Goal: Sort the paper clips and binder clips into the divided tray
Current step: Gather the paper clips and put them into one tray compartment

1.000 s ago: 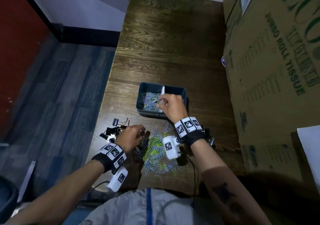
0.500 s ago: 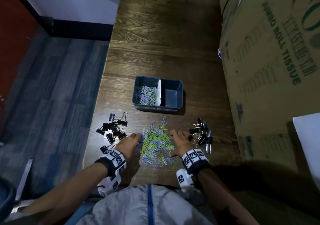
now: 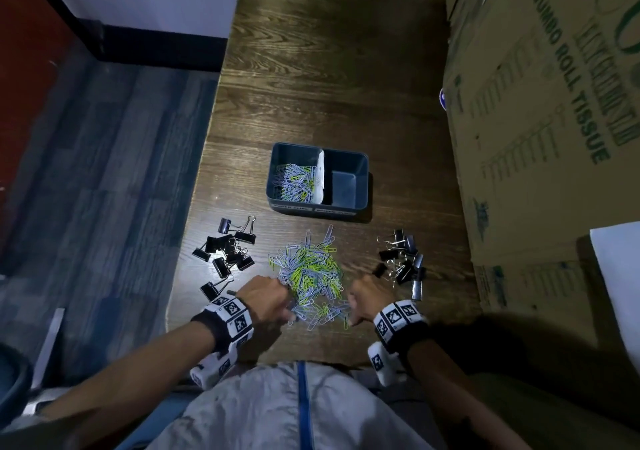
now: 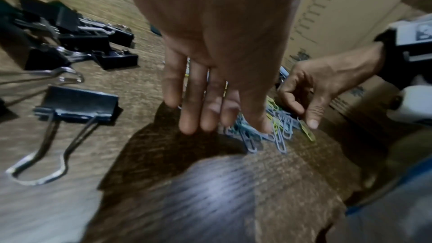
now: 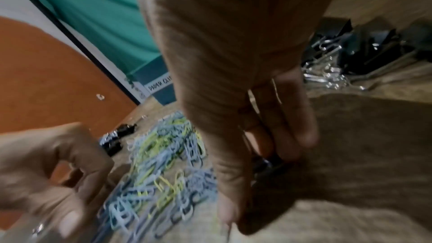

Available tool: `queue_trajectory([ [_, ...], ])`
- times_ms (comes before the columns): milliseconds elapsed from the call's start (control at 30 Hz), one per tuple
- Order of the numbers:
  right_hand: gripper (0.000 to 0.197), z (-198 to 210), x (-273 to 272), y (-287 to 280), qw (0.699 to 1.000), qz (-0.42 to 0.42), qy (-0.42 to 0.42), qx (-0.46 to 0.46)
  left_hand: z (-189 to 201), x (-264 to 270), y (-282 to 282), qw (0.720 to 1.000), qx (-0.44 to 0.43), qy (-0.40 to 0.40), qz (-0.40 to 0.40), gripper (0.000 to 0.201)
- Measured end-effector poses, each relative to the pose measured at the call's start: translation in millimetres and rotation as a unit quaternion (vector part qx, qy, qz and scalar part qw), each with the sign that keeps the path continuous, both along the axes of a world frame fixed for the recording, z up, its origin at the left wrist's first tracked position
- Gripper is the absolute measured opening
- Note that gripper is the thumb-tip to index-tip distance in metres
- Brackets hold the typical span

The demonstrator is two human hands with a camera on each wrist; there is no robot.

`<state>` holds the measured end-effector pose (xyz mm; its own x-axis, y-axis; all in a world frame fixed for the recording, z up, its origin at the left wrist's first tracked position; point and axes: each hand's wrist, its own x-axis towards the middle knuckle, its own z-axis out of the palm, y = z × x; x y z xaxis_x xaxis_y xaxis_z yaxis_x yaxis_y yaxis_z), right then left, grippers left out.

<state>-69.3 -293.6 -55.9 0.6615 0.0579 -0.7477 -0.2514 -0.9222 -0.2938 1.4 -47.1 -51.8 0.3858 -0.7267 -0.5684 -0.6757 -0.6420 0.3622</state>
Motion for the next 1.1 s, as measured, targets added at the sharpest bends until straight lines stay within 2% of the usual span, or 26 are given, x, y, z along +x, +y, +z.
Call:
queue_trajectory([
  [67,0.036,-6,-2,6,1.000,0.000,-0.018,0.000,-8,-5,-6,0.998,0.033,0.025,-0.057,0.043],
  [133,0.033,-9,1,14,0.999,-0.016,-0.041,0.006,-9,-8,-13,0.997,0.033,0.038,-0.054,0.034],
  [267,0.038,-13,8,31,0.992,-0.087,-0.082,0.036,-9,-8,-20,0.999,-0.027,0.020,0.023,0.018],
  [367,0.032,-14,14,37,0.977,-0.163,-0.128,0.046,-3,-4,-17,0.991,-0.083,0.022,0.099,0.022],
  [433,0.031,-10,17,33,0.971,-0.171,-0.161,0.052,-1,-1,-12,0.988,-0.093,0.006,0.122,0.025],
  [467,0.039,-9,18,30,0.968,-0.157,-0.186,0.055,-2,1,-8,0.986,-0.092,0.008,0.139,0.029],
  [533,0.062,-4,20,26,0.969,-0.130,-0.206,0.044,-8,3,-2,0.984,-0.087,-0.028,0.156,0.051],
  [633,0.116,-1,27,26,0.986,-0.081,-0.147,0.004,-20,4,-2,0.983,-0.019,-0.084,0.160,0.094],
  [700,0.132,1,30,30,0.992,-0.037,-0.123,-0.013,-20,3,-8,0.983,0.015,-0.081,0.165,0.118],
  [767,0.128,3,30,38,0.993,0.007,-0.114,-0.027,-22,1,-15,0.984,0.028,-0.082,0.154,0.124],
  [833,0.114,3,28,44,0.991,0.002,-0.133,-0.028,-24,2,-19,0.985,0.023,-0.079,0.150,0.116],
  [900,0.096,2,24,47,0.986,-0.029,-0.163,-0.013,-25,3,-20,0.986,0.005,-0.067,0.155,0.095],
  [1033,0.066,7,19,44,0.983,-0.053,-0.177,0.016,-22,8,-15,0.980,-0.085,-0.055,0.171,0.048],
  [1100,0.053,15,19,41,0.983,-0.061,-0.172,0.025,-22,10,-10,0.976,-0.105,-0.040,0.185,0.037],
])
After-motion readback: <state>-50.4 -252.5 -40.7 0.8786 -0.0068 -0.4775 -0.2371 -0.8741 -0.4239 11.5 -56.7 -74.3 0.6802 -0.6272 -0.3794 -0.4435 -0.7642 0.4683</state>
